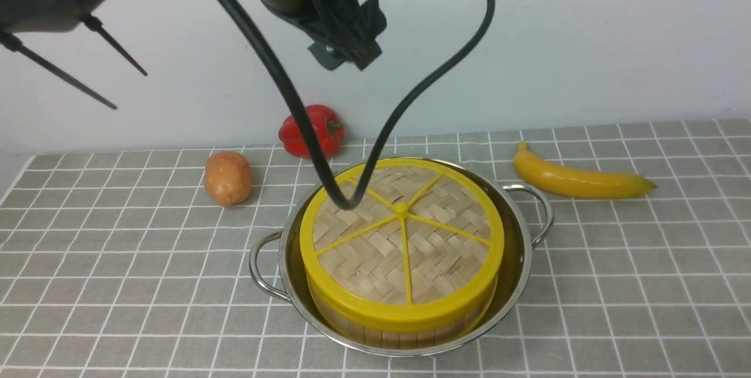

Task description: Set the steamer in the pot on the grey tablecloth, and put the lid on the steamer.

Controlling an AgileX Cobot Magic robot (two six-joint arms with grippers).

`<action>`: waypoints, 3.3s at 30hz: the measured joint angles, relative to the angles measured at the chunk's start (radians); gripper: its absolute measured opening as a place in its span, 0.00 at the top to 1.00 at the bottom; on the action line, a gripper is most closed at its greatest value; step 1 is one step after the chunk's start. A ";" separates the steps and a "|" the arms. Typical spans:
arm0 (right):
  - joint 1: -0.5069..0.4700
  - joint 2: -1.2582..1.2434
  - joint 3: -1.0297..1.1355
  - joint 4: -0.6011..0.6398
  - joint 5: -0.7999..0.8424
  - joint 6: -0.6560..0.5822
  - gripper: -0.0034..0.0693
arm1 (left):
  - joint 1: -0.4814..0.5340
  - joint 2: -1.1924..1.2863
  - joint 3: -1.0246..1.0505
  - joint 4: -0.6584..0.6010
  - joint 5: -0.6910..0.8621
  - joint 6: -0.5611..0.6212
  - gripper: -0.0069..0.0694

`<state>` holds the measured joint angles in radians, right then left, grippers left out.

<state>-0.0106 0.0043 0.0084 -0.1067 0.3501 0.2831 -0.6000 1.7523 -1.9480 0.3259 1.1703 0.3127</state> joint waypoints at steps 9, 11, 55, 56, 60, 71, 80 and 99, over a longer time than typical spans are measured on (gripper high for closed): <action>0.000 0.000 0.000 0.000 0.000 0.000 0.62 | 0.000 0.002 0.000 -0.001 -0.047 -0.001 0.34; 0.000 0.000 0.000 0.000 0.000 0.000 0.62 | 0.002 0.000 0.002 -0.002 -0.047 -0.001 0.39; 0.000 0.000 0.000 0.001 0.000 0.000 0.62 | 0.765 -1.746 1.955 -0.263 -0.824 -0.190 0.69; 0.000 0.000 0.000 0.001 0.000 0.000 0.62 | 0.765 -1.747 1.955 -0.263 -0.820 -0.190 0.69; 0.000 0.000 0.000 0.001 -0.001 0.000 0.62 | 0.765 -1.750 1.955 -0.263 -0.801 -0.191 0.68; 0.000 0.000 0.000 0.001 -0.001 0.000 0.62 | 0.765 -1.751 1.955 -0.263 -0.797 -0.193 0.65; 0.000 0.000 0.000 0.001 -0.001 0.000 0.62 | 0.765 -1.751 1.955 -0.263 -0.797 -0.193 0.63; 0.000 0.000 0.000 0.000 -0.001 0.000 0.62 | 0.765 -1.751 1.955 -0.264 -0.797 -0.194 0.59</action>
<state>-0.0106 0.0043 0.0084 -0.1067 0.3492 0.2831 0.1653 0.0016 0.0070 0.0617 0.3729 0.1186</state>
